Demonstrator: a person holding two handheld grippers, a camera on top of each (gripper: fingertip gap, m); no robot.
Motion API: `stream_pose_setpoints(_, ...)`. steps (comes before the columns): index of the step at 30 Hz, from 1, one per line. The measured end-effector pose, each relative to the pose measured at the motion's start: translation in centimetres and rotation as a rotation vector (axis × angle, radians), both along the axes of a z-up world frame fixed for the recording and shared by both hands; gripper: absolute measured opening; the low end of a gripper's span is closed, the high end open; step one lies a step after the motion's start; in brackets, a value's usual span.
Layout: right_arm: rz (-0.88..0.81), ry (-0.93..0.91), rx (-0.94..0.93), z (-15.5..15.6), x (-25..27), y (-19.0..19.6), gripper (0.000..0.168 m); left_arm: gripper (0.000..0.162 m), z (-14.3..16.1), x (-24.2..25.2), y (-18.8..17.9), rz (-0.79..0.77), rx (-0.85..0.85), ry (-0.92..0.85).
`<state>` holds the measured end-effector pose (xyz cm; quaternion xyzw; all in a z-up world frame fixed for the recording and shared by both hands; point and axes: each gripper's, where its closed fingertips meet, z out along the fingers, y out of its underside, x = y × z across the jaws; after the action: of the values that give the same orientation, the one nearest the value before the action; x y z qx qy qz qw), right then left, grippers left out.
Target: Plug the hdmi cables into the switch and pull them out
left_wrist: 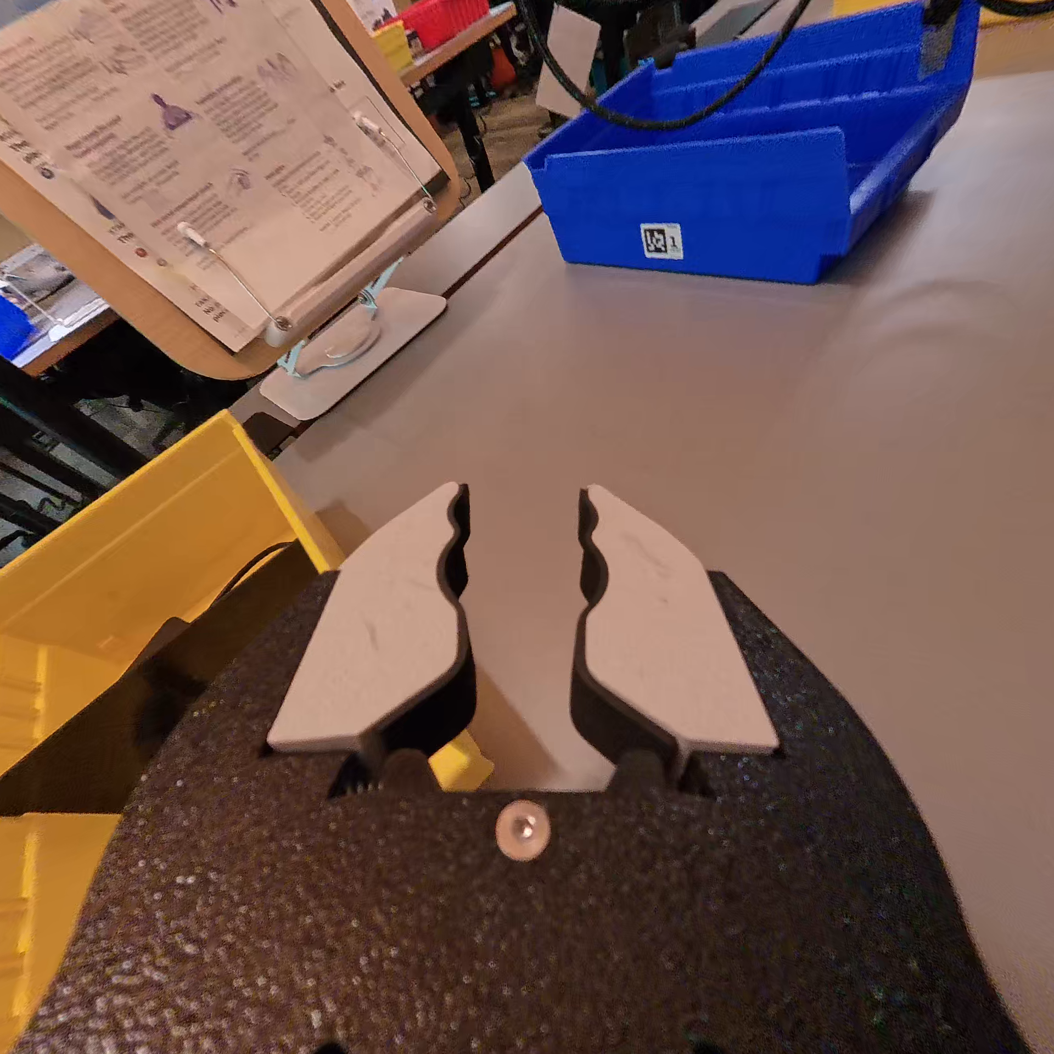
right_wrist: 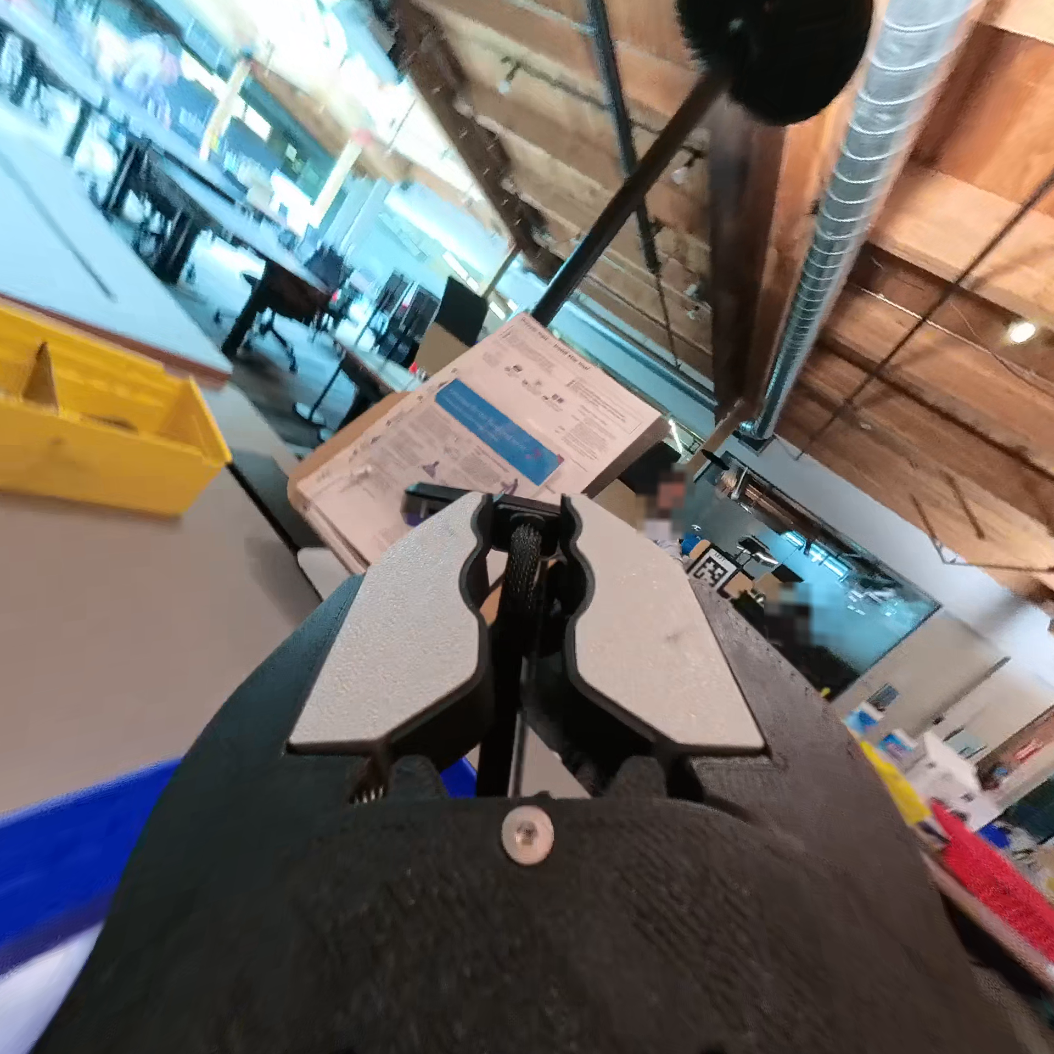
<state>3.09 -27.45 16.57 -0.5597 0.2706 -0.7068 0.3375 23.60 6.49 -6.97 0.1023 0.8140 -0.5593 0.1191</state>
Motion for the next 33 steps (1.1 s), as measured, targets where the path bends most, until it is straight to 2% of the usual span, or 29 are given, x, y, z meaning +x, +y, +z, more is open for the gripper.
stream_pose_setpoints(10,0.152,-0.244,0.363,0.0,1.2,-2.9,0.022,0.038,-1.7,-0.2,-0.4,-0.018,0.052,0.009)
stream_pose_setpoints(13,0.09,-0.219,0.385,-2.4,2.3,-4.2,0.022,0.038,-2.0,-0.3,-0.6,-0.019,0.06,0.026)
stream_pose_setpoints(16,-0.056,-0.13,0.358,-5.0,2.8,-5.5,0.022,0.039,-2.4,-0.2,-0.3,-0.018,0.08,0.008)
stream_pose_setpoints(21,-0.298,-0.082,0.308,-6.9,0.1,-6.2,0.022,0.04,-2.1,0.1,-0.1,-0.01,0.069,0.02)
stream_pose_setpoints(23,-0.337,-0.065,0.3,-7.7,-0.8,-6.4,0.022,0.04,-2.0,-0.2,-0.2,-0.02,0.054,0.04)
stream_pose_setpoints(28,-0.247,-0.057,0.445,-10.3,-1.9,-6.9,0.022,0.04,-2.6,-0.3,-0.3,-0.023,0.081,0.026)
stream_pose_setpoints(33,-0.068,-0.155,0.514,-9.4,-3.5,-5.9,0.021,0.041,-3.3,-0.4,-0.5,-0.025,0.108,0.017)
